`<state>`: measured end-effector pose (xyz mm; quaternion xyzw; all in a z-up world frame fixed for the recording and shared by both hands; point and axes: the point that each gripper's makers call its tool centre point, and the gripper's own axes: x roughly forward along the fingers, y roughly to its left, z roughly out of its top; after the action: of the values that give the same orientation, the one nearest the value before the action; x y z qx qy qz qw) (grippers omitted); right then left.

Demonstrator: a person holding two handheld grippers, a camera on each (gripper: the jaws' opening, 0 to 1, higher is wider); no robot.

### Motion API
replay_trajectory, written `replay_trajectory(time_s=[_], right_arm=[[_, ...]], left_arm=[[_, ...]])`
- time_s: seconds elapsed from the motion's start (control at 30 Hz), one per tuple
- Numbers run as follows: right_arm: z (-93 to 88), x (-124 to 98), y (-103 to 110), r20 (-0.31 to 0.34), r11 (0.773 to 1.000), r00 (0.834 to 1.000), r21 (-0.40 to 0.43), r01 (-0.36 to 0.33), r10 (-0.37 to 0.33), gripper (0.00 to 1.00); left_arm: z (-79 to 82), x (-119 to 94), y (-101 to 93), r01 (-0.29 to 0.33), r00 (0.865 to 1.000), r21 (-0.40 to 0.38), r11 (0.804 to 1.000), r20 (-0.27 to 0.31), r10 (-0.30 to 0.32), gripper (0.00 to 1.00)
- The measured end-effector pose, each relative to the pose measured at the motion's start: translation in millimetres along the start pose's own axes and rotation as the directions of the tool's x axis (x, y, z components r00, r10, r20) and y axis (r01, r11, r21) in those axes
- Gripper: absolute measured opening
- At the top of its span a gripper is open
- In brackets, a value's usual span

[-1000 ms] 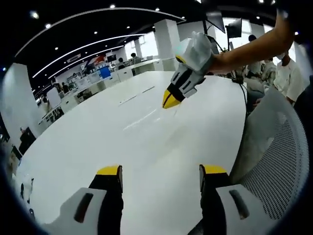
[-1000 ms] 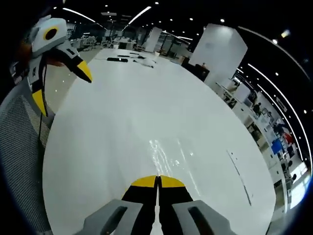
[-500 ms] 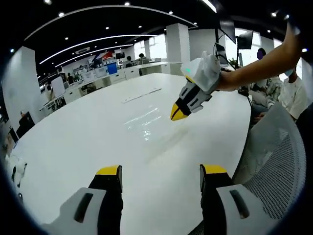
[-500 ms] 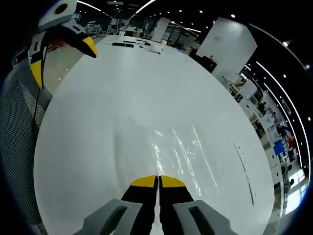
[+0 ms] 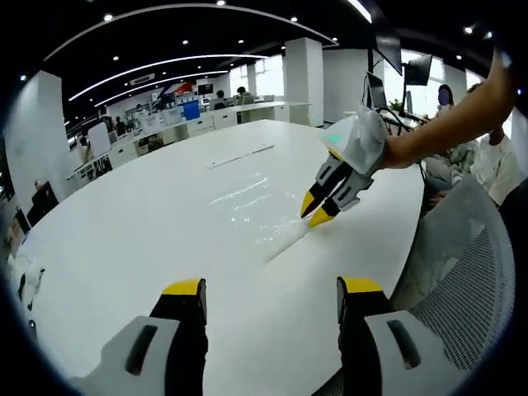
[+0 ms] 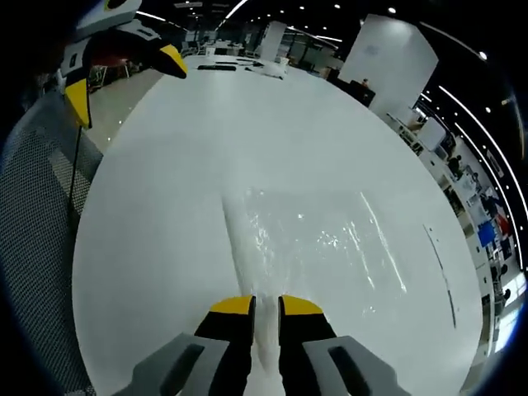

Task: Open the resealable bag by pulling the two sides of the seal apart until the entire bag opening is separated and visibly accessible.

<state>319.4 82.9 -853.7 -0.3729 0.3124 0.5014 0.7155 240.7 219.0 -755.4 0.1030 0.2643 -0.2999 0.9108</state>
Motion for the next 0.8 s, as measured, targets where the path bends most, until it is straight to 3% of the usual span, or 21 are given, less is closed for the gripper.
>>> replay_trajectory(time_s=[0.03, 0.13, 0.27, 0.47, 0.57, 0.8], right_arm=[[-0.6, -0.3, 4.7, 0.007, 0.999, 1.000, 0.039, 0.008, -0.008, 0.14], [1.3, -2.0, 5.3, 0.038, 0.993, 0.999, 0.117, 0.019, -0.024, 0.17], [-8.9, -6.6, 5.9, 0.002, 0.992, 0.999, 0.113, 0.049, -0.050, 0.20], [-15.0, -20.3, 7.8, 0.035, 0.979, 0.997, 0.198, 0.055, -0.063, 0.23], [-18.1, -28.5, 4.4, 0.065, 0.957, 0.993, 0.282, 0.075, -0.097, 0.28], [-25.8, -49.8, 3.2, 0.104, 0.922, 0.987, 0.379, 0.077, -0.125, 0.32]], left_arm=[[-2.3, -0.5, -1.5, 0.000, 1.000, 0.009, 1.000, -0.014, 0.001, 0.63], [-3.0, -0.6, -2.7, 0.001, 1.000, 0.010, 1.000, -0.017, -0.001, 0.64], [-2.3, -1.5, -4.7, 0.001, 1.000, 0.016, 1.000, -0.016, 0.000, 0.64], [0.8, -3.7, -7.1, 0.004, 1.000, 0.001, 1.000, 0.005, -0.004, 0.64], [1.3, -4.3, -7.5, 0.000, 1.000, 0.003, 1.000, 0.008, 0.000, 0.65], [-0.4, -6.1, -12.3, 0.004, 1.000, 0.011, 1.000, 0.003, -0.004, 0.65]])
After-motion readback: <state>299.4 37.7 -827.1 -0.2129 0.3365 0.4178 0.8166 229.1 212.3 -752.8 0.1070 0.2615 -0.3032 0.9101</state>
